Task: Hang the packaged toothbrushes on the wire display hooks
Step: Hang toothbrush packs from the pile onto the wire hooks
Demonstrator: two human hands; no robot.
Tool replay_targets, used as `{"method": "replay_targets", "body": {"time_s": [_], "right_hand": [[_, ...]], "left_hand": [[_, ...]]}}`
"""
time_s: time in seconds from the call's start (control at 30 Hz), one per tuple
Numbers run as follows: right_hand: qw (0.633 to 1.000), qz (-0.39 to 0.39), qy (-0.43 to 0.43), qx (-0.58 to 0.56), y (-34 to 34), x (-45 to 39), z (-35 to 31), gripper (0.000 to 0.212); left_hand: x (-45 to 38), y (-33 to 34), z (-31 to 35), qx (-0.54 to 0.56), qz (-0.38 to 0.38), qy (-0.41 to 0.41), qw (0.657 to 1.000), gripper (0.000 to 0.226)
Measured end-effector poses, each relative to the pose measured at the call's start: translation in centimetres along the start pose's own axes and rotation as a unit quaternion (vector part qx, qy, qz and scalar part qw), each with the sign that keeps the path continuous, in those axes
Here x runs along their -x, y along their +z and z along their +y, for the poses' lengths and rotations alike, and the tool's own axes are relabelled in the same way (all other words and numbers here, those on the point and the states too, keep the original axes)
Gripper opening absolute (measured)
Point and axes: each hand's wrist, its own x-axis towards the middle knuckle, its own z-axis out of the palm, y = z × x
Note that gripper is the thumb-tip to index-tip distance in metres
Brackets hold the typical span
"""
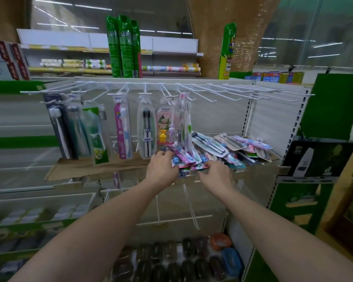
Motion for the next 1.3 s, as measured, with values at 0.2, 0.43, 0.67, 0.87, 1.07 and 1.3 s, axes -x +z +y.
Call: {"method": "replay_targets", "body": {"time_s": [0.2,0.43,0.67,0.87,1.07,1.3], "right_hand": [[0.999,-0.012,-0.020,-0.044,0.4,-4.4,0.1,0.028],[0.995,-0.041,-0.044,-0.074,2.1,-9.2,-0.2,0.033],[0.996,-0.077,0.009,-0.039,3.7,-11.8,-0.3,0.027],[0.994,-0.105,0.020,0.022,3.7,-13.2,-0.6,0.020],[0.994,-0.105,0.041,0.007,3.6,-13.3,-0.6,0.016],[0.987,-0.114,0.072,-0.088,2.7,-12.8,-0.6,0.019]], "left_hand": [[-3.0,1.9,1.4,0.003,0.005,-0.031,0.999,0.040],[-6.7,3.2,3.7,0.025,-0.012,-0.148,0.989,0.024],[-9.5,4.9,4.2,0.059,-0.017,-0.263,0.963,0.032],[-10.3,5.5,4.2,0.061,-0.024,-0.273,0.960,0.024],[-10.5,5.2,3.8,0.111,0.005,-0.294,0.949,0.025],[-10.3,4.0,4.7,0.142,0.030,-0.322,0.936,0.020]]}}
